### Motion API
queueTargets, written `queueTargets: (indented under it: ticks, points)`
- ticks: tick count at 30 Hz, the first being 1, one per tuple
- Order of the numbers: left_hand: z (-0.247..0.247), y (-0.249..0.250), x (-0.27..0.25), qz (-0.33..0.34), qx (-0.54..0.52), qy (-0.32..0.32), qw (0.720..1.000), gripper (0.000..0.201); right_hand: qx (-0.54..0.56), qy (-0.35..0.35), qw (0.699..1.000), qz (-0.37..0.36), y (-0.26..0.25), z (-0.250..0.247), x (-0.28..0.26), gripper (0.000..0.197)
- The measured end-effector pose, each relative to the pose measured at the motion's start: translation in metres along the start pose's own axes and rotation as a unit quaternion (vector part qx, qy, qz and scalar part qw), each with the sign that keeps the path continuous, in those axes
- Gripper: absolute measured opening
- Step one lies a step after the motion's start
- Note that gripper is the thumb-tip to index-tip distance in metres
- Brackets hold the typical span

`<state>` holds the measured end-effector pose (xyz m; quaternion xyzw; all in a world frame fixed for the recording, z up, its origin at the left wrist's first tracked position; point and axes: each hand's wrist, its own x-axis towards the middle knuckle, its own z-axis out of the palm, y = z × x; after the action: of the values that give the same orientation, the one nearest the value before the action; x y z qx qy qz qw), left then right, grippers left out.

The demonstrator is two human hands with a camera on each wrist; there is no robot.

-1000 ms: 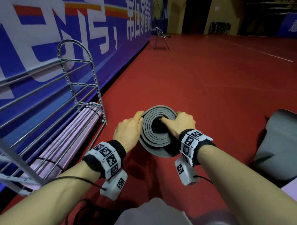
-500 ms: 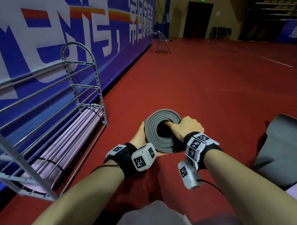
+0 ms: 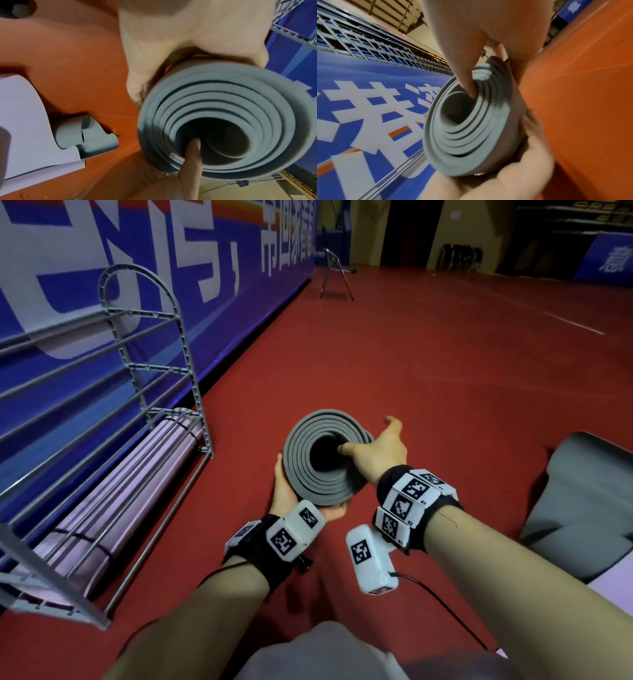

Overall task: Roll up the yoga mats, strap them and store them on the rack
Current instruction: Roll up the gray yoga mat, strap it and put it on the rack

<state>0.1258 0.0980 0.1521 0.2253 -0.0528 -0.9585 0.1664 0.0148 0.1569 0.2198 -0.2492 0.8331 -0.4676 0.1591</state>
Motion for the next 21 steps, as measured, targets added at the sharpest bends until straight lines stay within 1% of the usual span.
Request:
queueTargets:
  ticks: [1,3,5,8,10,11,12,14,16,17,18,19,20,21]
  points:
    - [-0.001,0.001,0.0,0.002,-0.006,-0.007,1.0,0.083,0.011,0.001,1.0,-0.002,-0.003,0.002,-0.002,0.096]
    - [-0.007,0.004,-0.002,0.01,-0.024,-0.009,1.0,0.082,-0.003,-0.008,1.0,-0.023,-0.006,0.01,-0.007,0.098]
    - [-0.009,0.003,-0.002,0.006,-0.032,-0.012,0.999,0.084,-0.019,-0.009,0.999,-0.049,-0.005,0.013,-0.01,0.092]
    - [-0.012,0.007,-0.004,0.015,-0.034,-0.016,0.999,0.086,-0.048,-0.008,0.996,-0.078,-0.007,0.017,-0.012,0.077]
    - [-0.018,0.013,-0.008,0.028,0.018,0.02,0.999,0.075,-0.089,-0.003,0.991,-0.104,-0.008,0.018,-0.012,0.069]
    - [-0.028,0.021,-0.01,0.055,0.064,0.07,0.994,0.068,-0.107,-0.005,0.987,-0.117,-0.007,0.019,-0.012,0.066]
    - [-0.042,0.029,-0.013,0.078,0.117,0.129,0.982,0.059,-0.121,-0.01,0.984,-0.128,-0.005,0.02,-0.012,0.064]
    - [-0.084,0.05,-0.02,0.12,0.249,0.264,0.924,0.037,-0.145,-0.023,0.977,-0.156,-0.004,0.023,-0.015,0.062]
    - [-0.137,0.073,-0.029,0.132,0.344,0.362,0.856,0.013,-0.166,-0.043,0.967,-0.188,-0.005,0.031,-0.021,0.062]
    - [-0.164,0.084,-0.033,0.116,0.388,0.398,0.823,0.016,-0.172,-0.056,0.962,-0.205,-0.006,0.036,-0.025,0.062]
    - [-0.192,0.097,-0.036,0.097,0.431,0.428,0.788,0.023,-0.179,-0.069,0.956,-0.224,-0.009,0.04,-0.029,0.063]
    - [-0.214,0.106,-0.037,0.072,0.48,0.444,0.753,0.026,-0.186,-0.082,0.949,-0.242,-0.012,0.047,-0.032,0.064]
    - [-0.225,0.11,-0.042,0.011,0.562,0.439,0.701,0.026,-0.194,-0.088,0.942,-0.259,-0.015,0.052,-0.035,0.065]
    - [-0.251,0.117,-0.042,-0.039,0.64,0.423,0.641,0.027,-0.204,-0.091,0.935,-0.274,-0.018,0.057,-0.037,0.064]
